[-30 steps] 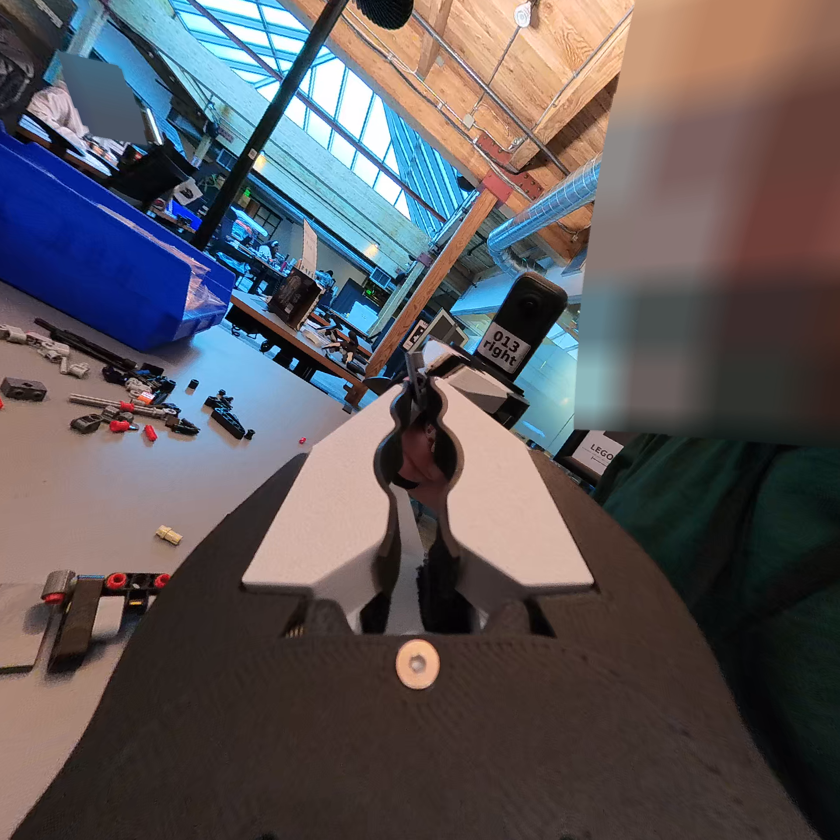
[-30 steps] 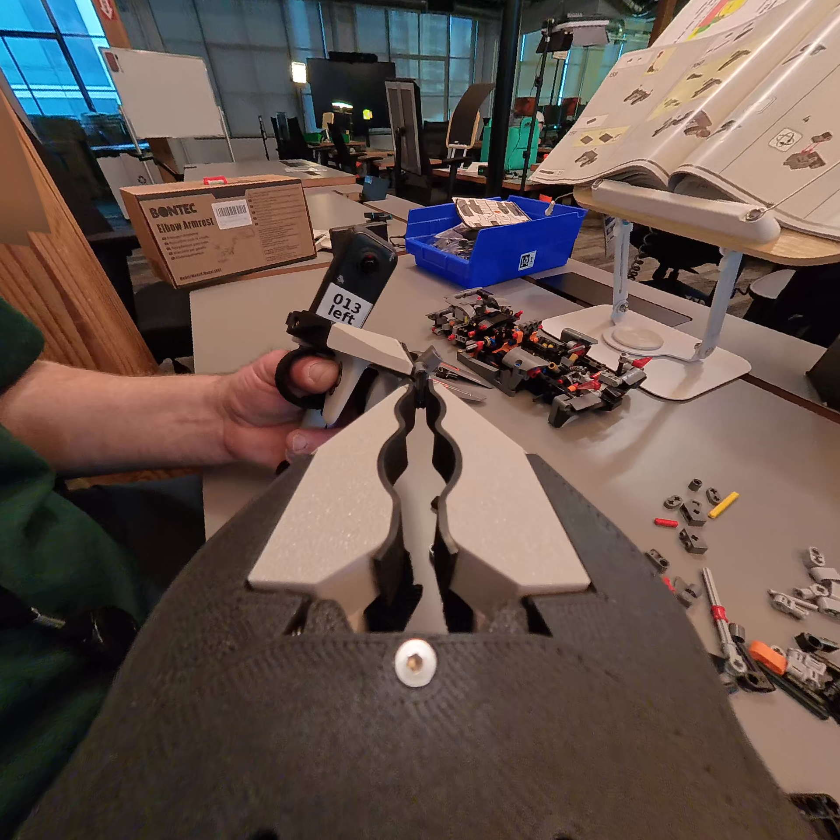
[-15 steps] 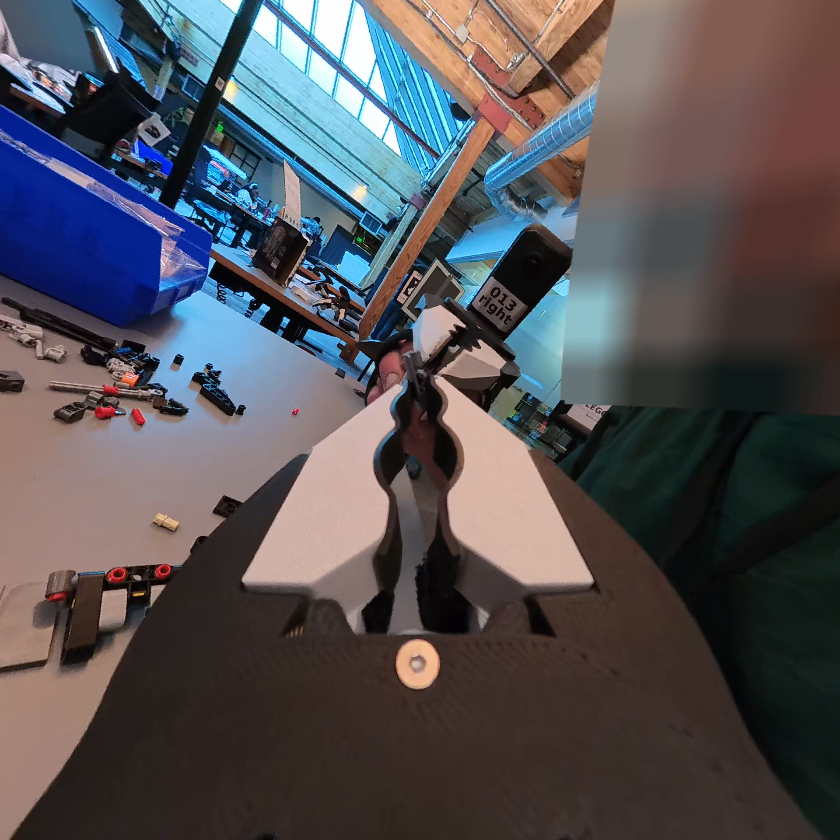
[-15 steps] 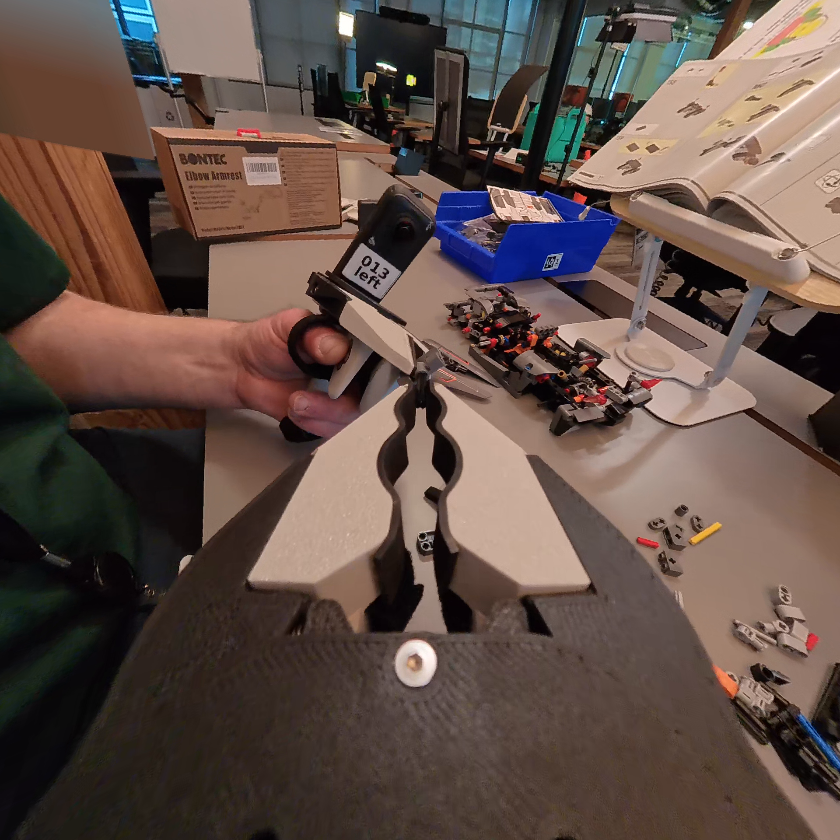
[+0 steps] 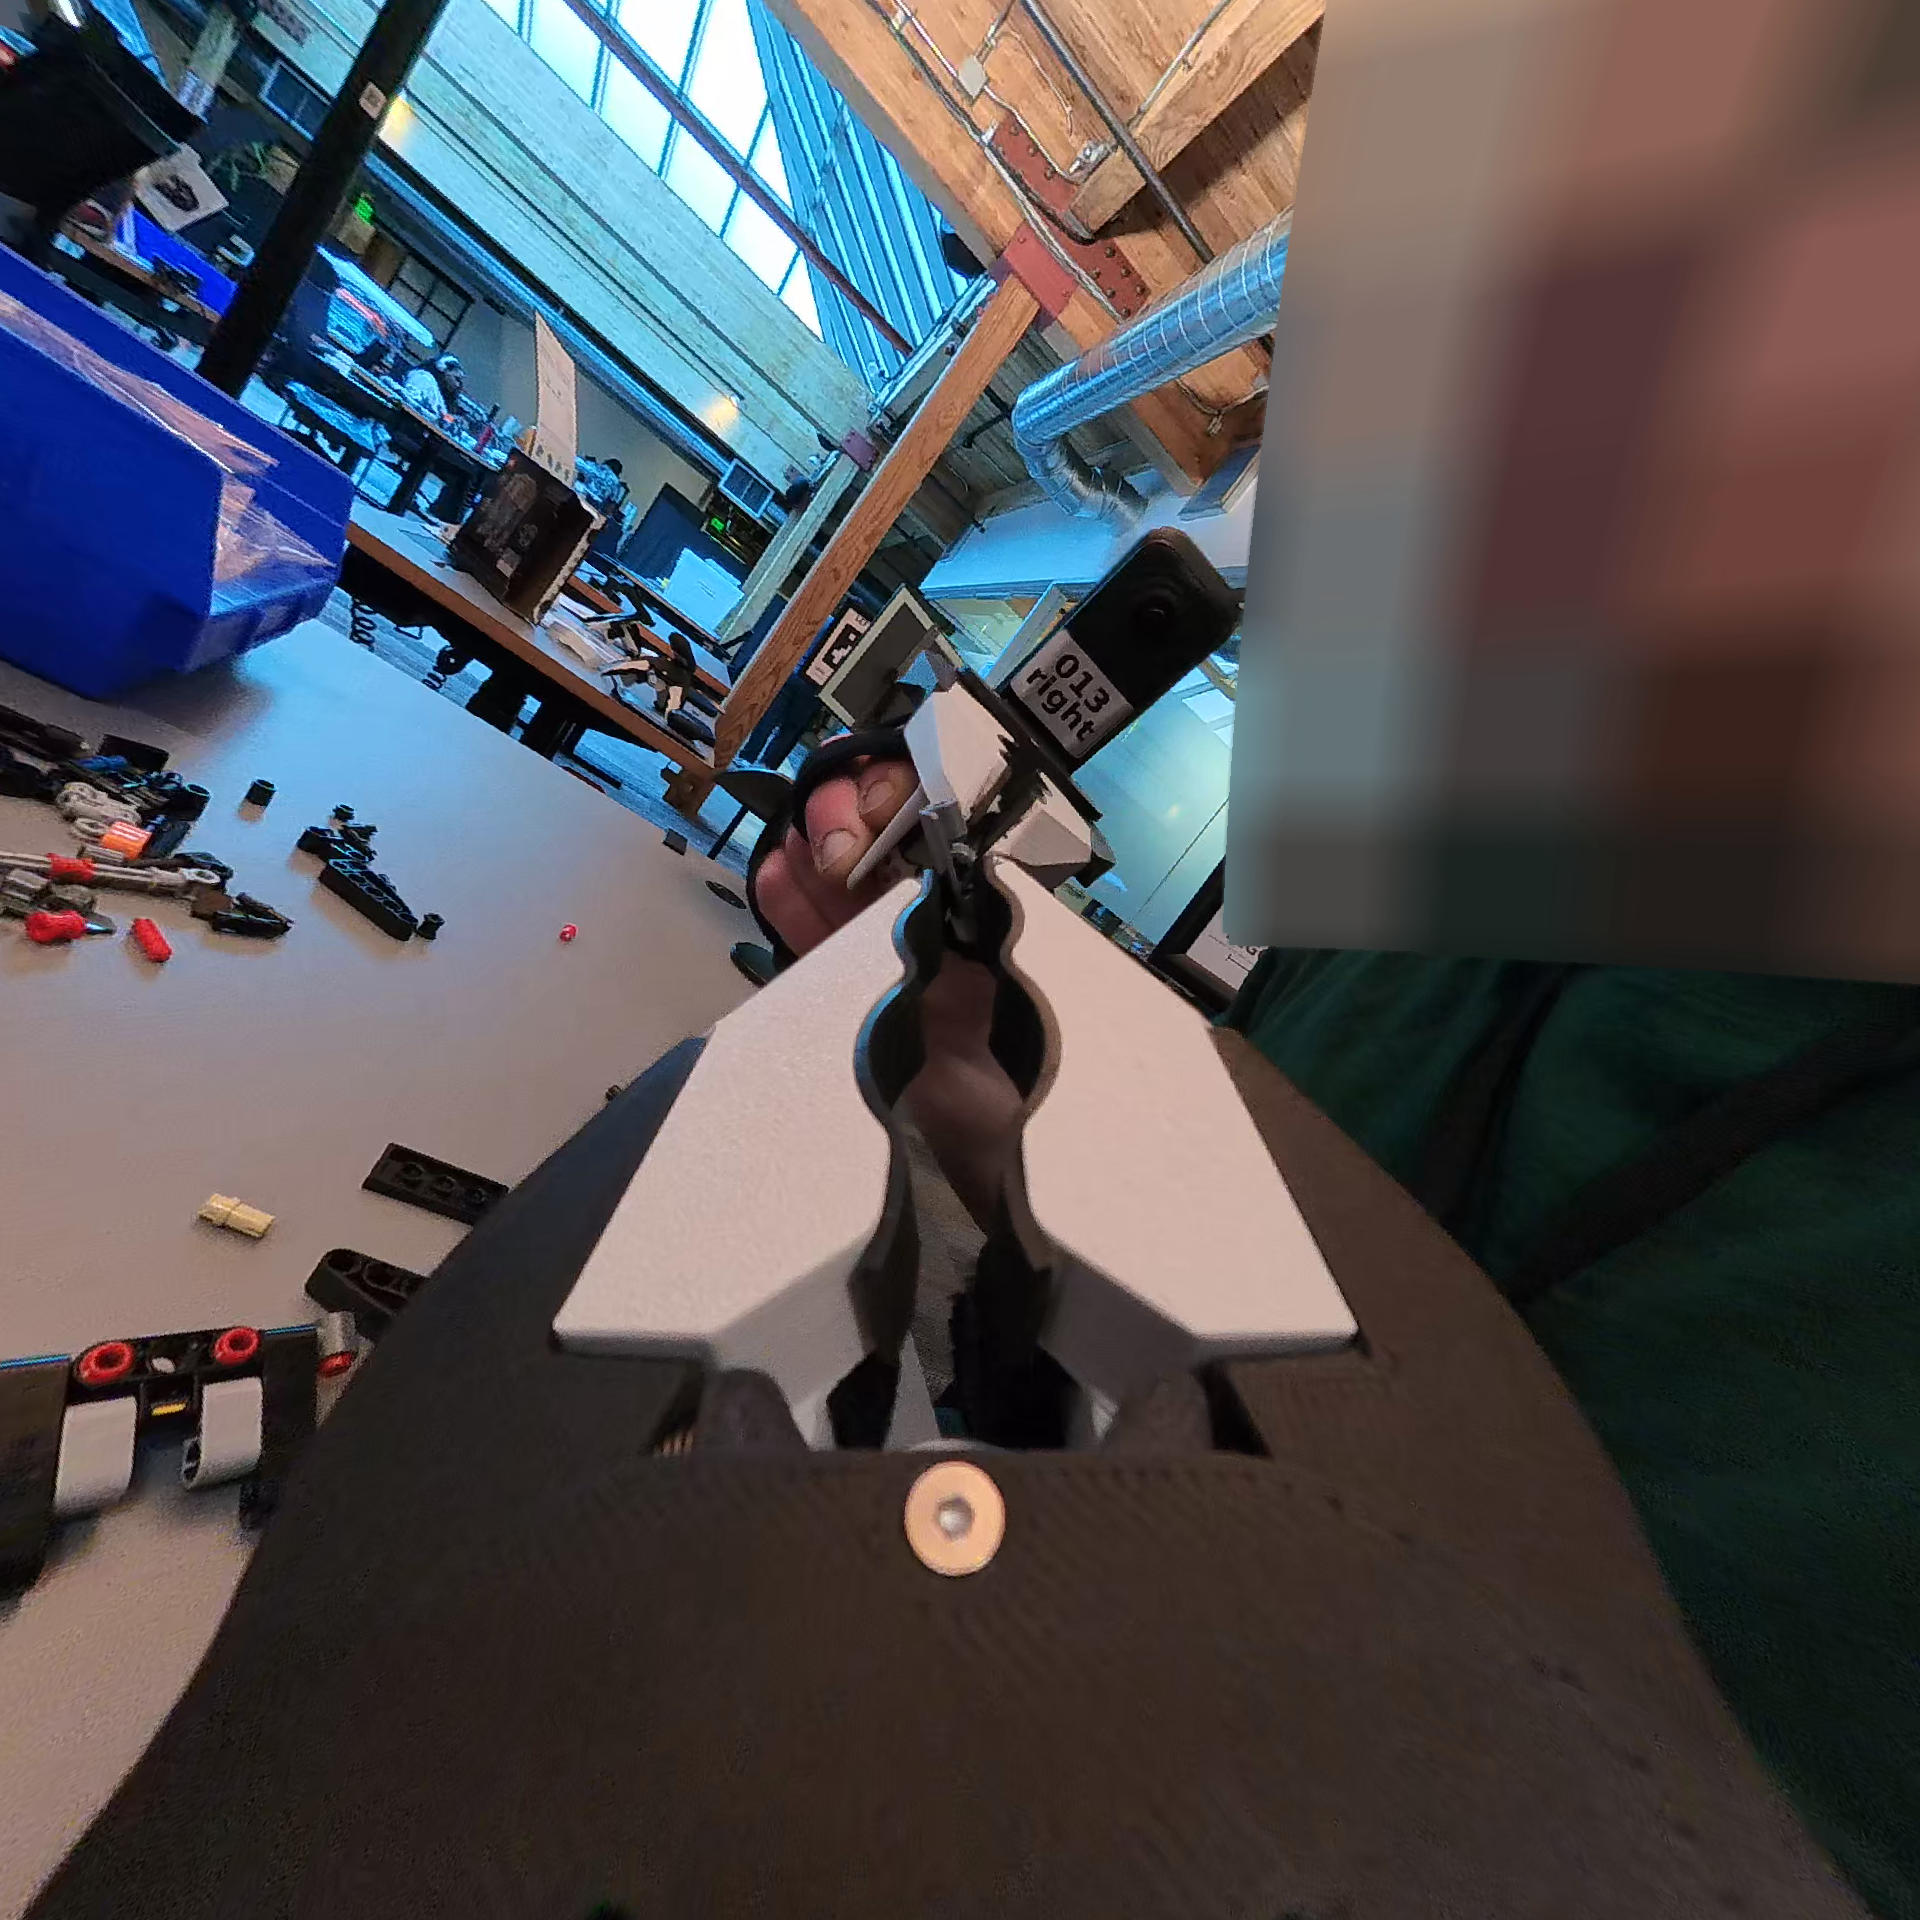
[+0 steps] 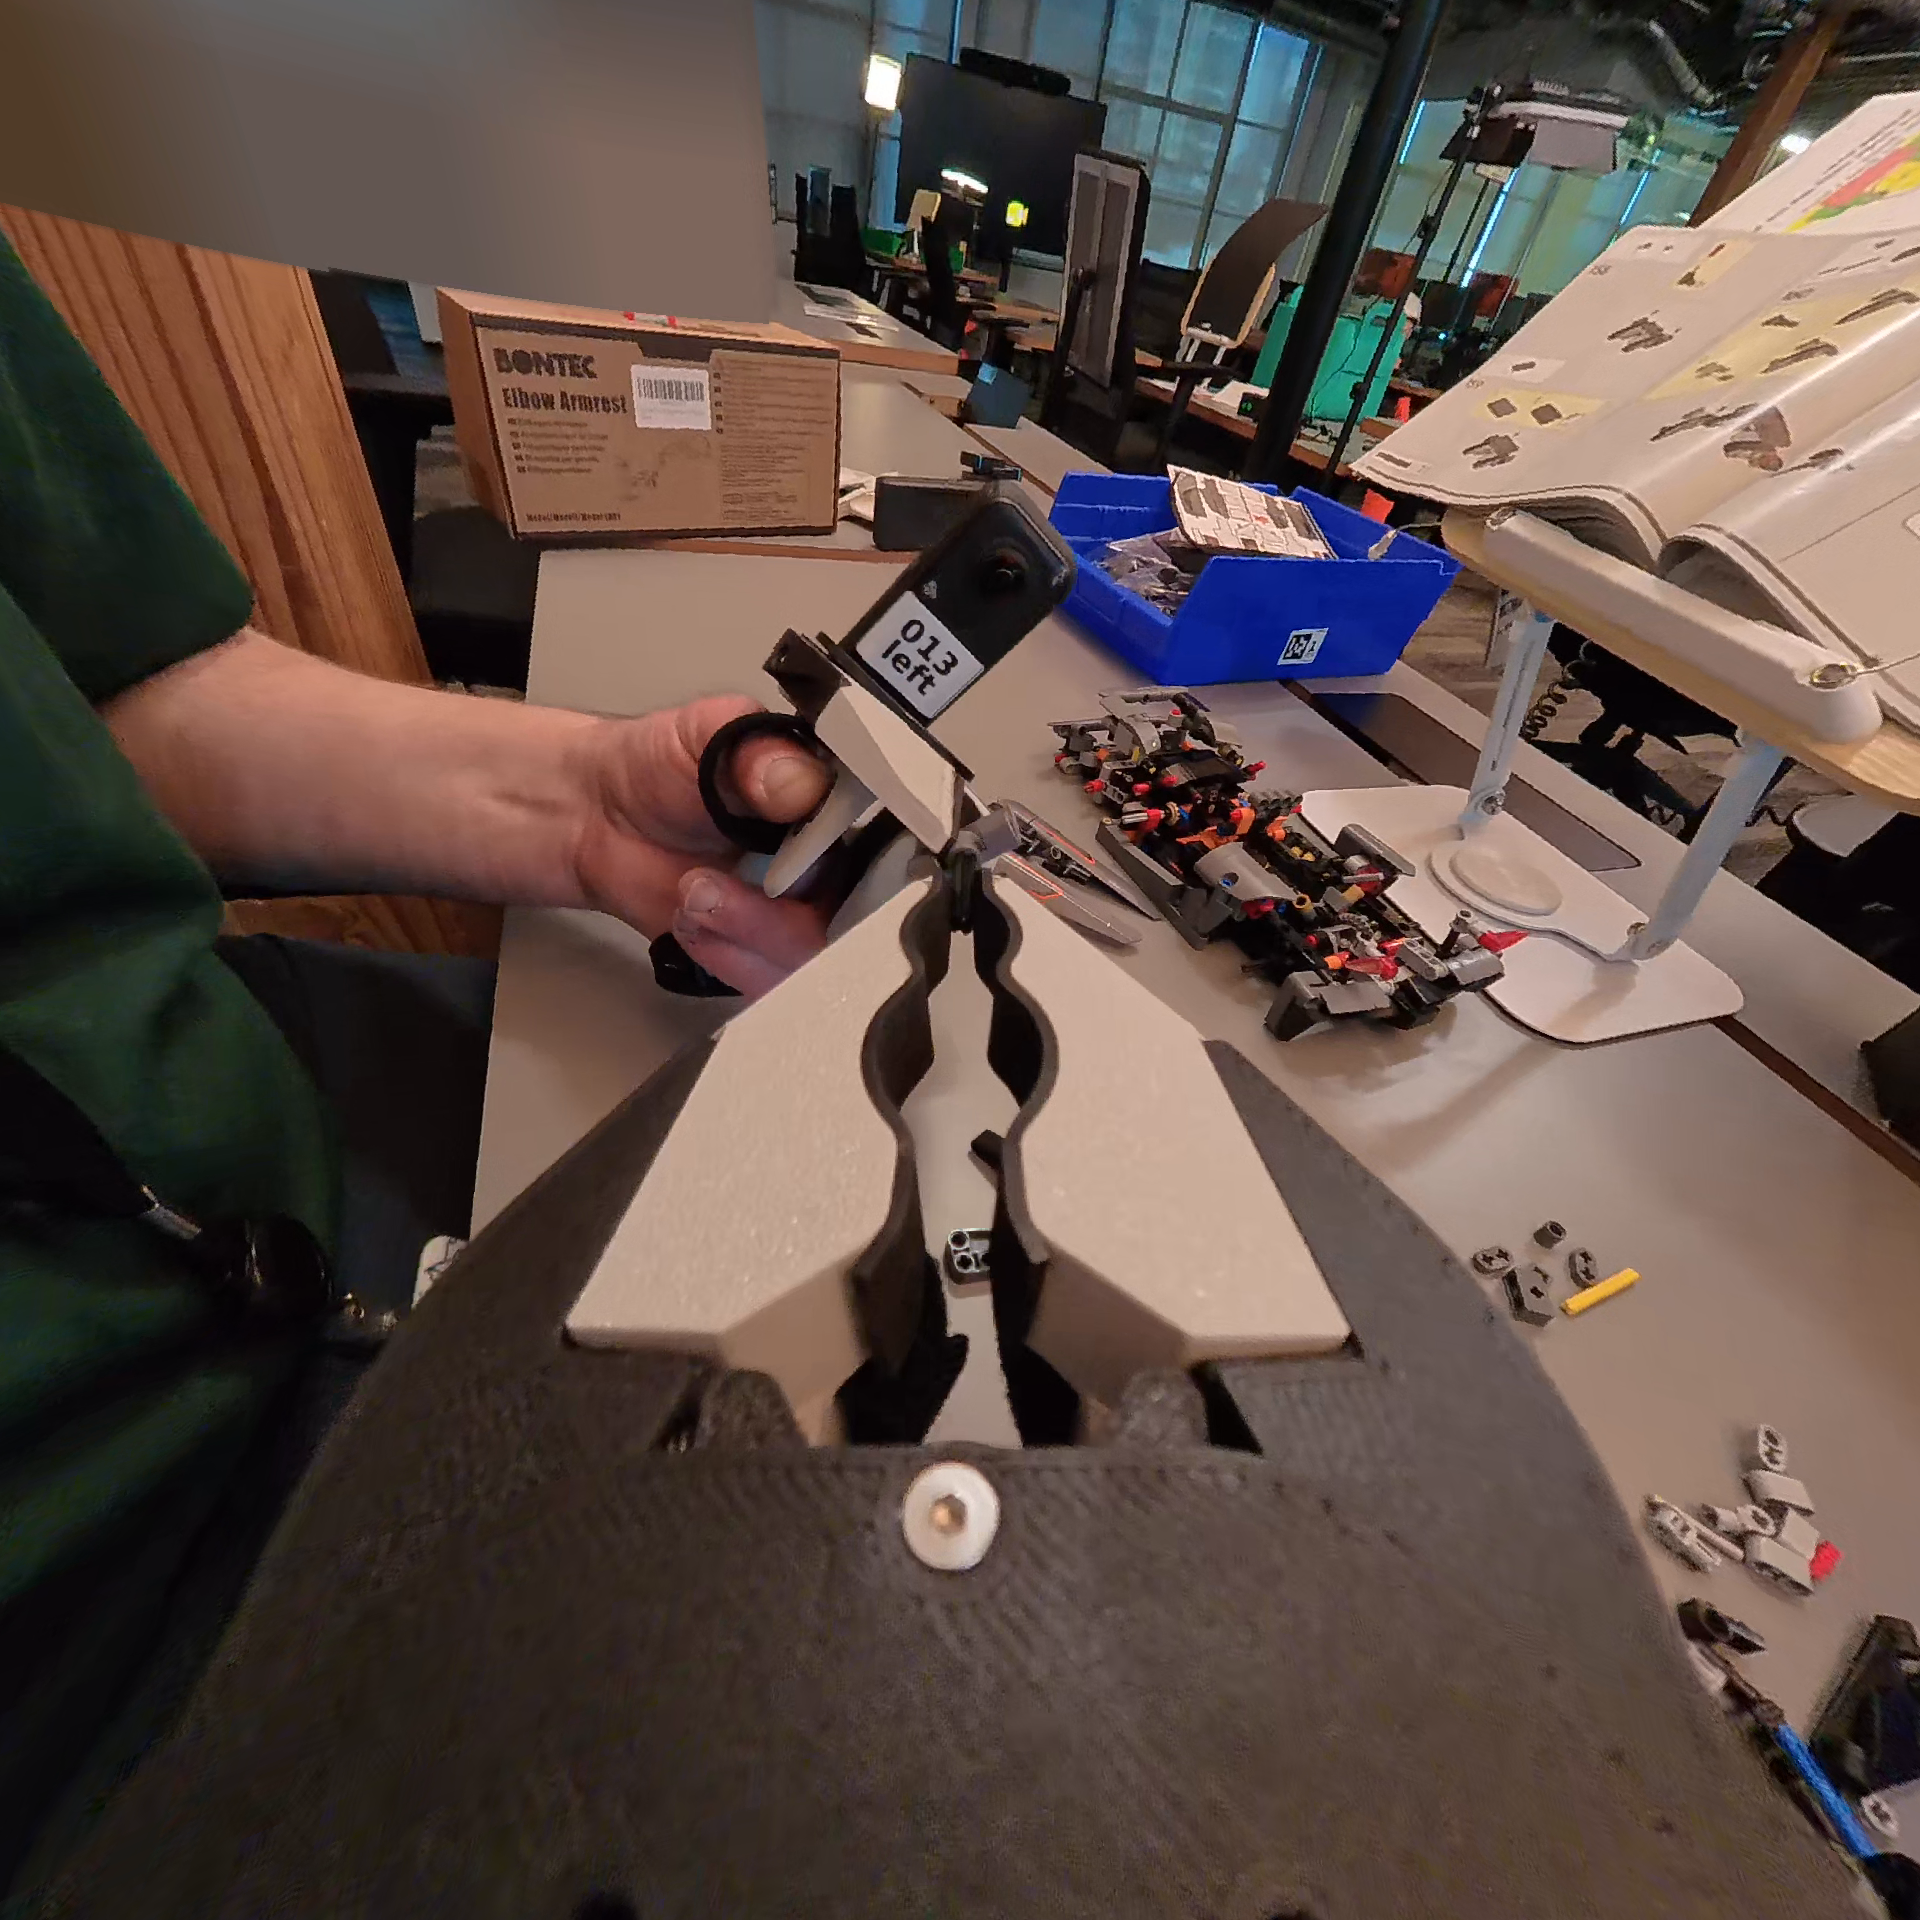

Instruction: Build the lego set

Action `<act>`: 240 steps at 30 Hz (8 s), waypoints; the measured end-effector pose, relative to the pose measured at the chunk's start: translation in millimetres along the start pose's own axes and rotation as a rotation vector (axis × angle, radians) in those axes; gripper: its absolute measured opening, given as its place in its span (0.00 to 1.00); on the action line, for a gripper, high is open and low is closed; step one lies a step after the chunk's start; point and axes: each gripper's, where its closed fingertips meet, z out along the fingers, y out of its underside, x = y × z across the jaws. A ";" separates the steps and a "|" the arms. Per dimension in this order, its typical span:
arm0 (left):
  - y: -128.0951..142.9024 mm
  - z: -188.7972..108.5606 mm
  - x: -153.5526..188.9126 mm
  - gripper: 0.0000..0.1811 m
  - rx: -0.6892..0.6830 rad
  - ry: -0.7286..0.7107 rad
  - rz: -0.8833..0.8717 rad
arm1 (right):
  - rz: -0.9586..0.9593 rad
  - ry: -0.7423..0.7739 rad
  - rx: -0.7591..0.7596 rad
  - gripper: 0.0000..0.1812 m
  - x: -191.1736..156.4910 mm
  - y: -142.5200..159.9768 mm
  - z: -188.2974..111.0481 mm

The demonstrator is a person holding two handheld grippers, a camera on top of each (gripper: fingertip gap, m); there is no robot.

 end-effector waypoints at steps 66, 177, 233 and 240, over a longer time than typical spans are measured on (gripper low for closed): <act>15.0 -2.3 -5.1 0.02 -0.120 0.037 -0.049 | -0.097 -0.075 -0.064 0.01 -5.5 10.5 0.8; -41.4 -13.9 6.7 0.03 0.419 -0.104 0.048 | -0.344 0.624 -0.249 0.29 35.1 -16.5 45.0; -41.3 -30.9 -6.7 0.03 0.445 -0.191 0.073 | -0.424 0.594 -0.366 0.18 43.4 -3.4 57.1; -40.4 -33.3 -4.8 0.02 0.417 -0.214 0.095 | -0.468 0.589 -0.392 0.17 42.8 -3.1 59.5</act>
